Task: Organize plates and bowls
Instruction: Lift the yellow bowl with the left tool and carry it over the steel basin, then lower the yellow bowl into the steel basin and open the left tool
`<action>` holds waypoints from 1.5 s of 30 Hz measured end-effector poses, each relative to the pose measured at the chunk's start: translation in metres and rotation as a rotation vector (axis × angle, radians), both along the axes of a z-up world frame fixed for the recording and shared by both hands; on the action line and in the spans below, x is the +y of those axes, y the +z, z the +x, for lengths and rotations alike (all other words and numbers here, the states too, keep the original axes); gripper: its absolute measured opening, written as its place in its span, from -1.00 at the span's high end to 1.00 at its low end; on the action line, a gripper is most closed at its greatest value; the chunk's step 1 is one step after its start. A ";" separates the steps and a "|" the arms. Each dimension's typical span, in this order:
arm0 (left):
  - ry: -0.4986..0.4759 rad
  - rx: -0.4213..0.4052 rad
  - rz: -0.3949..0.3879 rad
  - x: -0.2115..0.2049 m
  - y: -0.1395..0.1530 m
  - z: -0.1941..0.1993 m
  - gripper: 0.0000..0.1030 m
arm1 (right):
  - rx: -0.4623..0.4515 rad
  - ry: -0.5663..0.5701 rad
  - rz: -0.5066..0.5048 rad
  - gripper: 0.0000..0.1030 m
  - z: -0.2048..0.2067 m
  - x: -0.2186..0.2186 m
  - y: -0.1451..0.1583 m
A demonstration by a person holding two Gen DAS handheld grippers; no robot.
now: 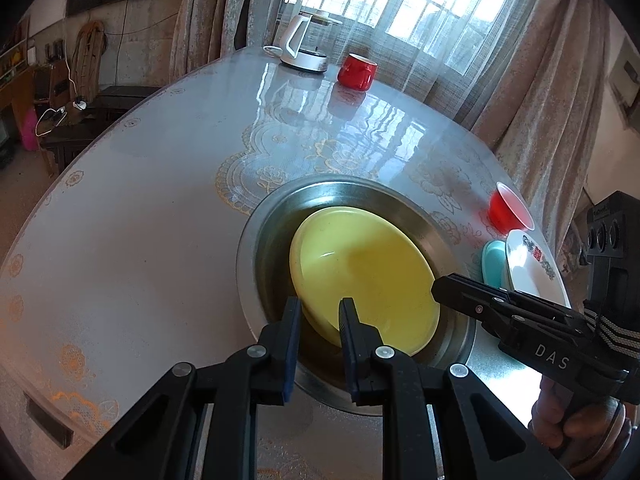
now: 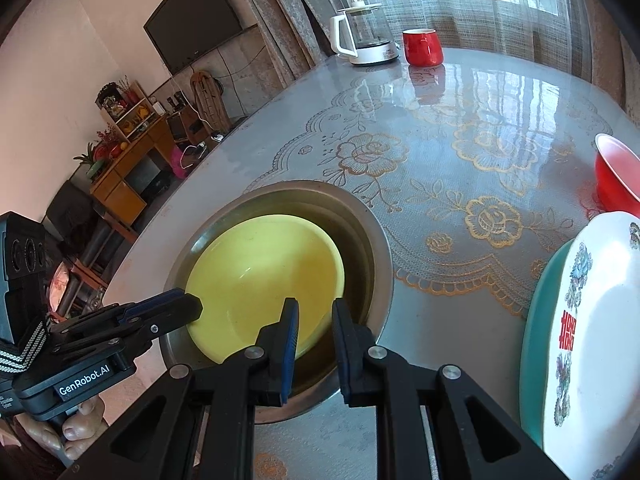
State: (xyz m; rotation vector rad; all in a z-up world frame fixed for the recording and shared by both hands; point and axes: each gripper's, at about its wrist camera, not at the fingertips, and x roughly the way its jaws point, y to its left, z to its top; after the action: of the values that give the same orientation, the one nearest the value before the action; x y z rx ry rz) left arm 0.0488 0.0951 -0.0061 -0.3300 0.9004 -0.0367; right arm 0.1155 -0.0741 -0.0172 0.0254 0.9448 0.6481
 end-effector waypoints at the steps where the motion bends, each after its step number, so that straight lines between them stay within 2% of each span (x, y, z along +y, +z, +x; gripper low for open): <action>1: -0.002 0.000 0.001 0.000 0.000 0.000 0.62 | -0.002 -0.002 -0.002 0.67 0.000 0.000 0.000; 5: 0.000 -0.013 0.034 0.000 0.002 -0.002 0.62 | -0.011 -0.009 -0.009 0.66 -0.001 -0.001 0.000; 8: -0.003 -0.016 0.029 0.001 0.003 -0.003 0.62 | -0.009 -0.014 -0.001 0.64 -0.002 -0.001 0.001; 27: 0.050 -0.096 0.173 0.000 0.021 -0.008 0.58 | -0.045 -0.051 0.120 0.44 -0.012 -0.009 0.012; 32: 0.034 -0.134 0.225 -0.010 0.030 -0.007 0.56 | -0.067 -0.062 0.150 0.41 -0.014 -0.014 0.017; 45: -0.030 -0.173 0.276 -0.039 0.038 0.006 0.55 | -0.108 -0.097 0.182 0.39 -0.017 -0.035 0.024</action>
State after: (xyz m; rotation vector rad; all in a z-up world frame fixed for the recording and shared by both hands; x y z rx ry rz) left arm 0.0552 0.0556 0.0320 -0.0545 0.7276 0.0312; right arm 0.0982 -0.1090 0.0067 0.1952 0.7740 0.6373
